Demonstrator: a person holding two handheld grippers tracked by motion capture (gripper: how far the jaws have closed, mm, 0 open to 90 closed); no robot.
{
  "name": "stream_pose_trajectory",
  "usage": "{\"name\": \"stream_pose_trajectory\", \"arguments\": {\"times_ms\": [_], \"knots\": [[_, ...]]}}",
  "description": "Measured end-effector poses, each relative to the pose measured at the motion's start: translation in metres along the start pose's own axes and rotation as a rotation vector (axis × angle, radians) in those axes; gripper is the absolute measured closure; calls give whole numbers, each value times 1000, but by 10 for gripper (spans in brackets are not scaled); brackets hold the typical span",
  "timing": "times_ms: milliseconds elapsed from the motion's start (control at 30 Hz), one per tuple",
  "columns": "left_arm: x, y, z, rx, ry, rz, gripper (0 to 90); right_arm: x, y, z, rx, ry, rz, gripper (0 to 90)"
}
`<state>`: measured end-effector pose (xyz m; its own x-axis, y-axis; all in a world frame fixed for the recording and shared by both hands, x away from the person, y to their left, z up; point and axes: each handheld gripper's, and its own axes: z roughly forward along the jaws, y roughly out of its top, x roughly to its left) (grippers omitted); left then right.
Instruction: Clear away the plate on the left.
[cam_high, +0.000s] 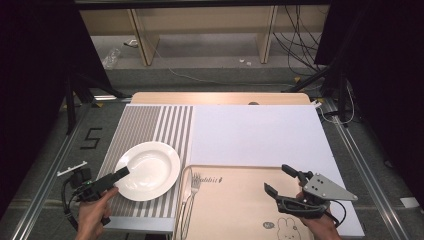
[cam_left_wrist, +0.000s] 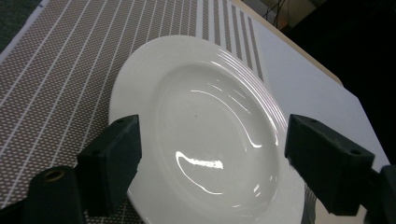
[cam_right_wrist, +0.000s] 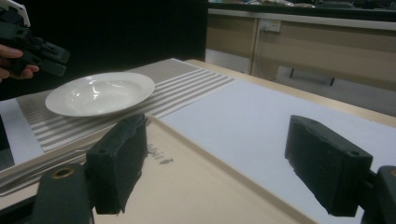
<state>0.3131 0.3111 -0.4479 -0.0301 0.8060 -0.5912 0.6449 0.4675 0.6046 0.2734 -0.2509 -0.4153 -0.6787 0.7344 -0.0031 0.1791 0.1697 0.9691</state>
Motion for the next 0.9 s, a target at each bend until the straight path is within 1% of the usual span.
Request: {"name": "stream_pose_trajectory", "arguments": {"times_ms": [100,167,200,267,333,400,467,533,600,667,700,767,833,900], "knots": [[3,0,1,11,7,-23,186,0,0,0,-2,2,0,218],[5,0,1,12,4,-47,180,0,0,0,-1,2,-1,218],[6,0,1,17,6,-50,180,0,0,0,1,2,-1,218],[7,0,2,27,20,-59,180,0,0,0,0,2,-2,219],[10,0,2,36,21,-74,180,0,0,0,-1,2,1,219],[12,0,3,35,33,-94,180,0,0,0,1,3,-2,219],[15,0,3,45,36,-113,180,1,0,0,0,4,-1,219],[19,-1,4,48,27,-156,182,1,0,0,0,5,0,219],[23,-1,5,62,19,-182,183,1,0,0,0,5,-2,219],[24,-3,7,76,18,-198,183,1,0,0,-2,5,-3,219],[25,-4,8,77,9,-218,183,1,0,0,0,5,0,219],[26,-6,10,97,-14,-252,184,1,0,0,1,5,-3,219],[28,-9,11,101,-27,-289,183,1,0,0,0,6,-3,219],[27,-11,11,101,-37,-315,184,1,0,0,1,5,-3,219]]}}
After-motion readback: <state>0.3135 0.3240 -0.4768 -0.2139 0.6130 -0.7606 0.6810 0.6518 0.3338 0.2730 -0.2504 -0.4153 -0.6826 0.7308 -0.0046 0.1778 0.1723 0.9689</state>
